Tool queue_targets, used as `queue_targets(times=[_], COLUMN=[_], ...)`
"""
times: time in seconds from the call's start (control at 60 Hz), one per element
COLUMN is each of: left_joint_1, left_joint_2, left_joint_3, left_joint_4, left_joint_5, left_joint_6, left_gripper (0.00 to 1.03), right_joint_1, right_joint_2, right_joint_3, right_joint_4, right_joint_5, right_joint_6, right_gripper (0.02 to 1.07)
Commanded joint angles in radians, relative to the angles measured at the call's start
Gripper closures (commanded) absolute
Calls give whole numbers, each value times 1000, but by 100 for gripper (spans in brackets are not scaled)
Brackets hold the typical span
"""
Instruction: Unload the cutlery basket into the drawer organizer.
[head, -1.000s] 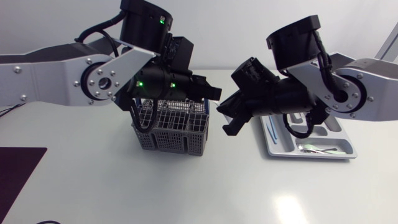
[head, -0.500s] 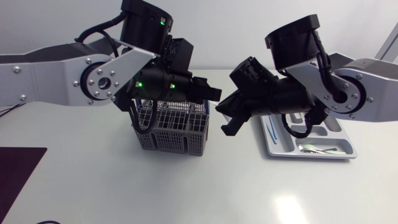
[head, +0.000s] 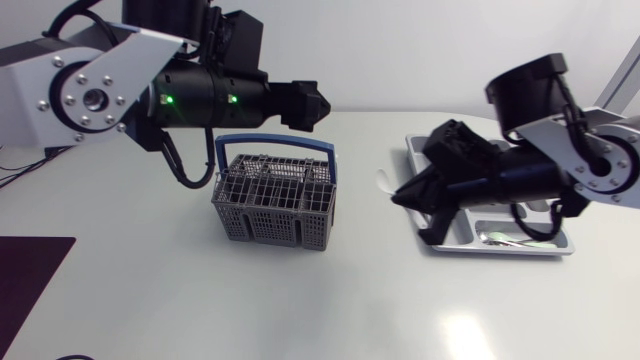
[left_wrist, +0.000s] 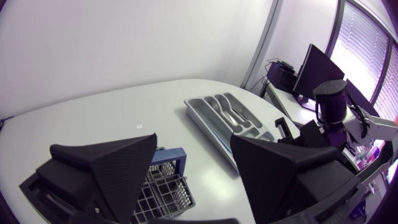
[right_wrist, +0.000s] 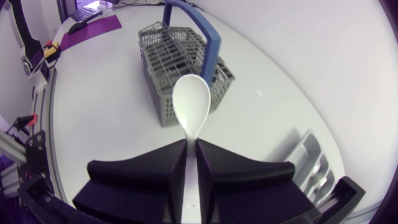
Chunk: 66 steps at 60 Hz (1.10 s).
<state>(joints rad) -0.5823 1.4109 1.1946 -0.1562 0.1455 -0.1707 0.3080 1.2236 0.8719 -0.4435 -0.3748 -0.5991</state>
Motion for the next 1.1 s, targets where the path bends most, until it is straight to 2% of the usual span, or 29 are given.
queue_targets(times=[0.0, 0.117, 0.267, 0.4, 0.683, 0.917, 1.083], left_joint_1=[24, 29, 55, 79, 130, 174, 193], left_joint_2=[-15, 5, 36, 48, 66, 66, 63], left_joint_3=[34, 42, 59, 74, 56, 30, 17], left_joint_4=[3, -23, -60, -109, -175, -194, -207], left_joint_5=[3, -18, -43, -61, -92, -92, -92], left_joint_6=[28, 73, 126, 177, 267, 307, 330], left_gripper=[10, 7, 6, 5, 5, 5, 5], right_joint_1=[-149, -349, -553, -670, -759, -753, -742], right_joint_2=[-26, -21, 74, 180, 344, 470, 531], right_joint_3=[-33, -14, 39, 91, 127, 184, 217], right_joint_4=[-73, -213, -360, -400, -304, -199, -190], right_joint_5=[-65, -141, -162, -157, -79, 7, 45], right_joint_6=[-191, -453, -765, -946, -1160, -1194, -1211], right_gripper=[101, 101, 100, 100, 100, 100, 100])
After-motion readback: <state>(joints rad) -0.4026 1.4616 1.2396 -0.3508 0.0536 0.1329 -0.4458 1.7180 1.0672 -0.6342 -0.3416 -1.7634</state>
